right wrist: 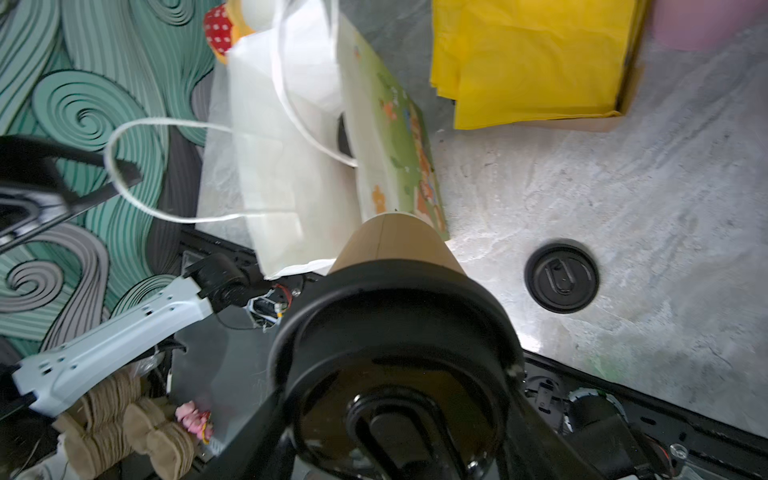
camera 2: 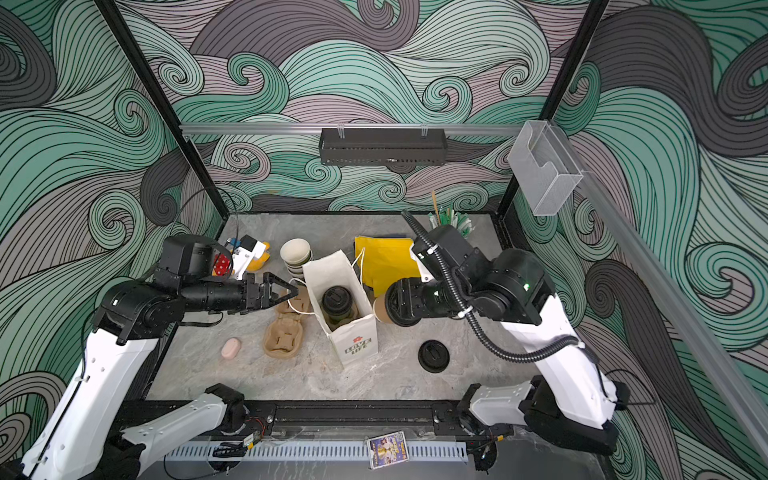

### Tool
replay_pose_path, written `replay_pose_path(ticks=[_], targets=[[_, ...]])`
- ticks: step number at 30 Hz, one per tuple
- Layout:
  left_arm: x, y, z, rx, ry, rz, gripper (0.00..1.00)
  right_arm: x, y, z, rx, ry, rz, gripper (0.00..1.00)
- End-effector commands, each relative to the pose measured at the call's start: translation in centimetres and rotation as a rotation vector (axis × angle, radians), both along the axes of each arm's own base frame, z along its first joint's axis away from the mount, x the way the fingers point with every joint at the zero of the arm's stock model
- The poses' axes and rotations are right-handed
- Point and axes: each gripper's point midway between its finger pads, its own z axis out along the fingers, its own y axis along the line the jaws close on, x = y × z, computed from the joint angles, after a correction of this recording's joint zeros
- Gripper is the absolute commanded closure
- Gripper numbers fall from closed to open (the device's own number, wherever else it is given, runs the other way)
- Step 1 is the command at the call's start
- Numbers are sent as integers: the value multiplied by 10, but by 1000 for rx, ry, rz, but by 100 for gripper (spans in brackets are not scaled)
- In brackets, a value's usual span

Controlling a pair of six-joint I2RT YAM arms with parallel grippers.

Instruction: Pack the takeout coffee

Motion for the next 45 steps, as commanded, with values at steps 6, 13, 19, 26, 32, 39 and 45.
replay_pose_path(ticks=[6,13,19,26,32,39,45], targets=[[-2,-2,-18,10,43,-18,18,-13,10,5,-86,59,28,35],[0,-7,-14,-32,4,-32,44,13,57,-5,-122,67,83,35],[-3,-10,-16,-61,-8,-49,64,32,78,-34,-205,119,55,36],[-8,-13,-17,-90,-23,-79,84,40,82,-68,-320,179,26,38],[-8,-15,-18,-104,-31,-89,93,44,93,-88,-365,226,43,38],[-9,-15,-19,-99,-33,-93,97,41,97,-96,-374,260,57,39],[-9,-15,-20,-96,-33,-97,100,38,89,-99,-390,279,43,39]])
